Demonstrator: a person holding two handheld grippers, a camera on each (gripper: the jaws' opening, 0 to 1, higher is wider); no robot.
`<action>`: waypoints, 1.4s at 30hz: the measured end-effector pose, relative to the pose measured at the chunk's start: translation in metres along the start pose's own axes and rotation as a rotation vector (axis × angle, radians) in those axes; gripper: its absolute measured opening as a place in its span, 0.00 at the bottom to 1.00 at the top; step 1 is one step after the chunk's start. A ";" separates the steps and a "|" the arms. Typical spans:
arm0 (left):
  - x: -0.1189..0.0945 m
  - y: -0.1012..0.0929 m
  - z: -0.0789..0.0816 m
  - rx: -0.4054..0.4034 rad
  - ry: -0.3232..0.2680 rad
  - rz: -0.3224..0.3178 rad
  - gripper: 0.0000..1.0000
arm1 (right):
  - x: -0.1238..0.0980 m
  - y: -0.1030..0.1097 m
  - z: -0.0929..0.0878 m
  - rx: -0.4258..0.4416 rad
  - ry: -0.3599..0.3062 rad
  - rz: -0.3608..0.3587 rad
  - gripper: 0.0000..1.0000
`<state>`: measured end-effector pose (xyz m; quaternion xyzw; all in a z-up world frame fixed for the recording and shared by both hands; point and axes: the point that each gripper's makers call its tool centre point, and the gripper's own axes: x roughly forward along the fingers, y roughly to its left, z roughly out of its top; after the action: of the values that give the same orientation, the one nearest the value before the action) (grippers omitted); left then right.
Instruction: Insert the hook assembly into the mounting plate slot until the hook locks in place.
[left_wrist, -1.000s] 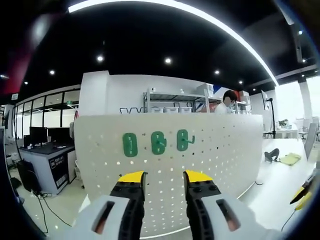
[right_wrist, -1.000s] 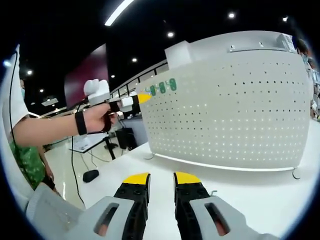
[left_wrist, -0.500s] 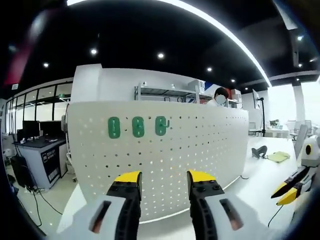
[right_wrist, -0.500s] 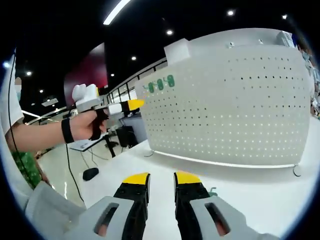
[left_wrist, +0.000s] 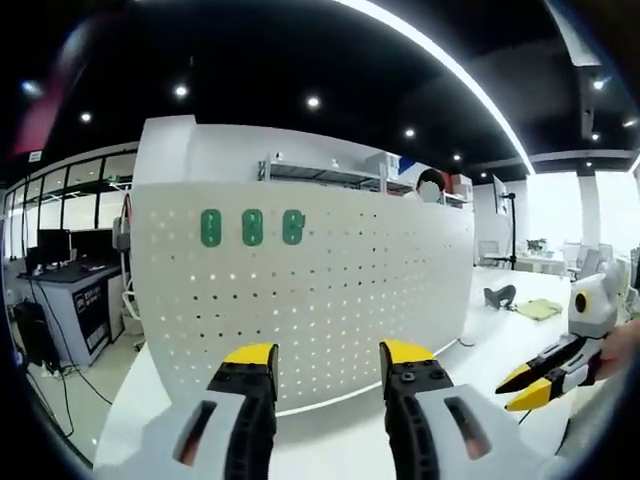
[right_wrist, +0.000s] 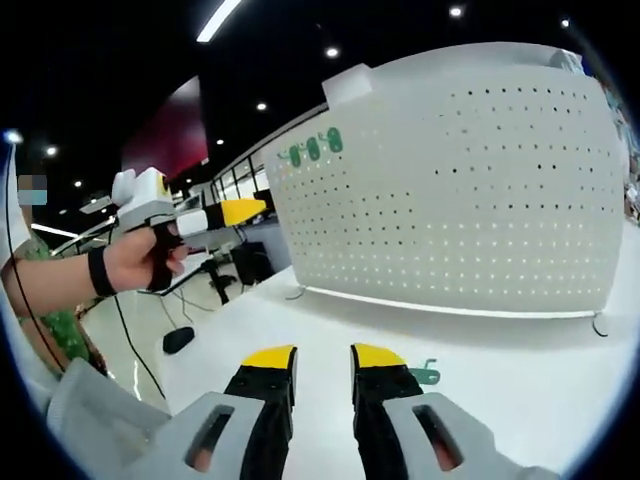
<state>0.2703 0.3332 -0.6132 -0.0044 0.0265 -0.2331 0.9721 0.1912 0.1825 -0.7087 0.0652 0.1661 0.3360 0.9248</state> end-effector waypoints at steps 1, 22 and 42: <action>-0.002 -0.002 -0.001 0.000 -0.003 -0.001 0.42 | 0.001 -0.001 -0.001 0.001 0.002 -0.002 0.22; -0.033 -0.031 -0.015 -0.012 0.017 -0.055 0.57 | 0.014 -0.033 -0.023 0.042 0.071 -0.095 0.28; -0.060 -0.030 -0.032 -0.010 0.070 -0.040 0.60 | 0.038 -0.065 -0.052 0.093 0.172 -0.183 0.33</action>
<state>0.2013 0.3335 -0.6411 -0.0015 0.0618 -0.2522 0.9657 0.2391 0.1579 -0.7829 0.0633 0.2655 0.2465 0.9299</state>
